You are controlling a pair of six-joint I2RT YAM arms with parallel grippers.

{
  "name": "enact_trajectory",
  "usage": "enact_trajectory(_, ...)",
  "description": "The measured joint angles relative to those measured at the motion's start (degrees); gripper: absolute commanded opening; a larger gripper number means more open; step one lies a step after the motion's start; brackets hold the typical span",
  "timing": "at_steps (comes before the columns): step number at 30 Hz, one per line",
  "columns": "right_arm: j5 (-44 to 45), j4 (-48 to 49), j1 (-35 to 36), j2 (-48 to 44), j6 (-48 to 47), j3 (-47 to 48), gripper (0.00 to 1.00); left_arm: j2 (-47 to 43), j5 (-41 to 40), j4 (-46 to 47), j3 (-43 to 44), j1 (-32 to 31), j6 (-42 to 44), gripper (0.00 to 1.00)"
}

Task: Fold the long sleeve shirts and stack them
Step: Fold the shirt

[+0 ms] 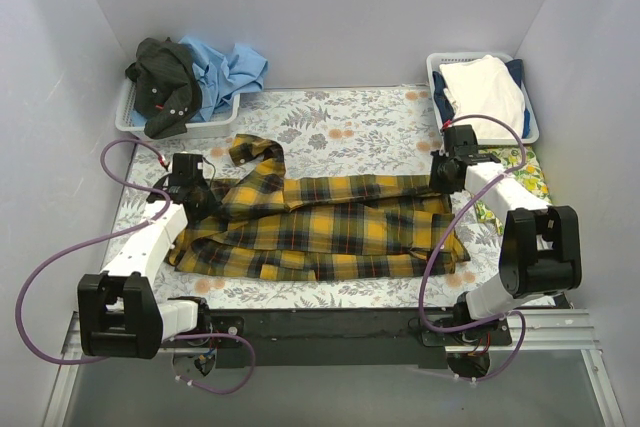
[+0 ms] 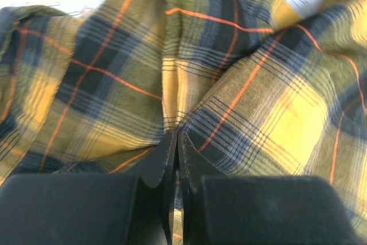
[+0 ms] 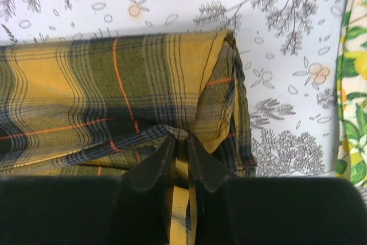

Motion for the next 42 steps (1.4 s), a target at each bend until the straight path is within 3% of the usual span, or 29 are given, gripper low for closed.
enact_trajectory(2, -0.42, -0.02, -0.07, -0.46, 0.39, -1.03, 0.2, 0.0, -1.36, -0.57, -0.02, 0.02, -0.92, 0.0)
enact_trajectory(4, -1.05, -0.44, -0.2, -1.75, 0.85, -2.56, 0.01, 0.35, -2.62, -1.22, -0.02, 0.0, -2.01, 0.0)
enact_trajectory(12, -3.26, -1.25, -0.31, -7.34, 1.38, -3.23, 0.01, 3.78, -3.37, -1.84, 0.0, 0.02, -4.2, 0.0)
enact_trajectory(14, -3.52, -1.92, -0.31, -8.13, 1.38, -3.23, 0.08, 4.22, -3.32, -1.88, 0.0, 0.02, -4.37, 0.0)
enact_trajectory(16, -3.85, -3.23, -0.31, -8.85, 1.51, -3.23, 0.23, 4.61, -3.32, -1.95, 0.0, 0.02, -4.52, 0.0)
enact_trajectory(19, -4.46, -6.16, -0.33, -10.29, 2.03, -3.34, 0.32, 5.16, -3.26, -2.32, 0.0, 0.02, -4.76, 0.01)
enact_trajectory(29, -4.39, -11.28, -0.33, -15.85, 8.26, -6.25, 0.32, 5.68, -4.31, -4.42, 3.5, 0.09, -5.27, 0.05)
enact_trajectory(35, -7.45, -8.55, -0.33, -6.82, 8.37, -0.74, 0.31, 6.19, -5.62, -4.55, 4.48, 0.83, -5.2, 0.06)
enact_trajectory(40, -10.73, -3.96, -0.28, 0.66, 7.96, 0.57, 0.3, 6.56, -5.79, -5.53, 4.48, 1.79, -4.74, 0.31)
enact_trajectory(41, -11.17, -3.48, -0.26, 1.46, 7.89, 0.57, 0.3, 6.56, -5.75, -5.66, 4.48, 1.95, -4.7, 0.52)
enact_trajectory(42, -11.93, -2.91, -0.28, 2.49, 7.8, 0.52, 0.3, 6.54, -5.7, -5.73, 4.48, 1.99, -4.63, 0.59)
